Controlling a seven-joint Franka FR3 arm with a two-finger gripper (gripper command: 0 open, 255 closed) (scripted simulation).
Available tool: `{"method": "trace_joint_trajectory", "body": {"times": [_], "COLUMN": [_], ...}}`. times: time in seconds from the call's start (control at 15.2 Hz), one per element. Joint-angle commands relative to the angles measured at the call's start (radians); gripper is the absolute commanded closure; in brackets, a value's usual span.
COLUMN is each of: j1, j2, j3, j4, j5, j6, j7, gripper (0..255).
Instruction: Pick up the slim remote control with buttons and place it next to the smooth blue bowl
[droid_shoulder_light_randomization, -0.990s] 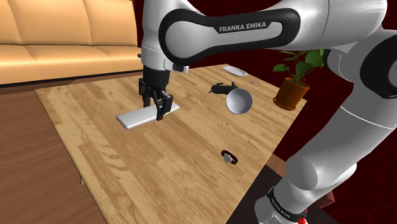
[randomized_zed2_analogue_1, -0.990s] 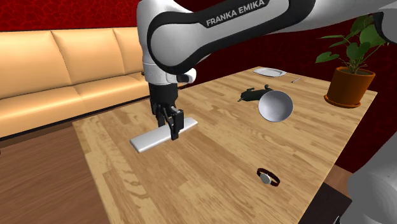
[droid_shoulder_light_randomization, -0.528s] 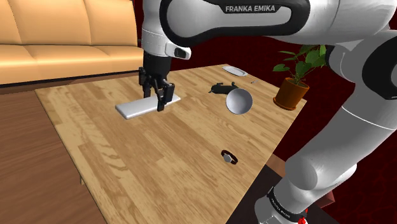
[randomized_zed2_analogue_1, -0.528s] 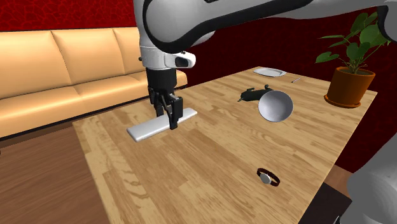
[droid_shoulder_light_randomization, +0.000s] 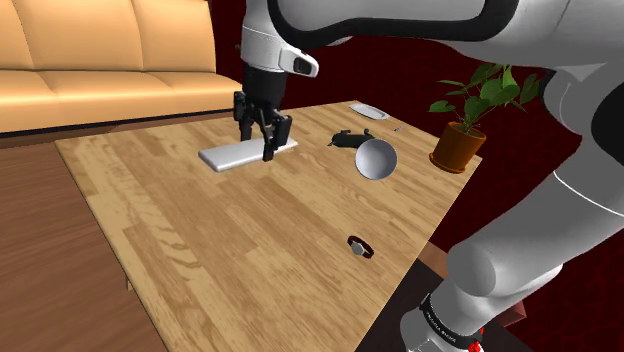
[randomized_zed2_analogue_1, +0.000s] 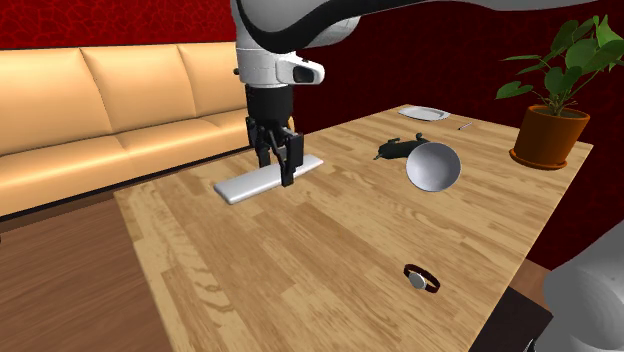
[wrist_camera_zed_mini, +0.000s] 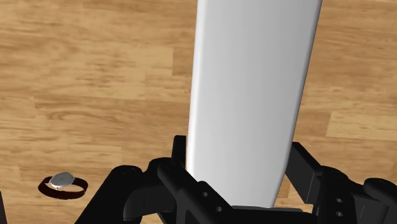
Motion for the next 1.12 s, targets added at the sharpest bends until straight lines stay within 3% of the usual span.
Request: {"method": "trace_joint_trajectory", "body": {"times": [0.0,0.46,1.06], "j1": [-0.021,-0.021,-0.044], "j2": [-0.086,-0.305,-0.453], "j3": [-0.047,-0.248,-0.461], "j4": [-0.060,-0.245,-0.404], "j5": [0.069,0.184,0.178], "j6": [0.003,-0.014,-0.035], "j7": [-0.089,-0.339,-0.590], "gripper": [255,255,255]}}
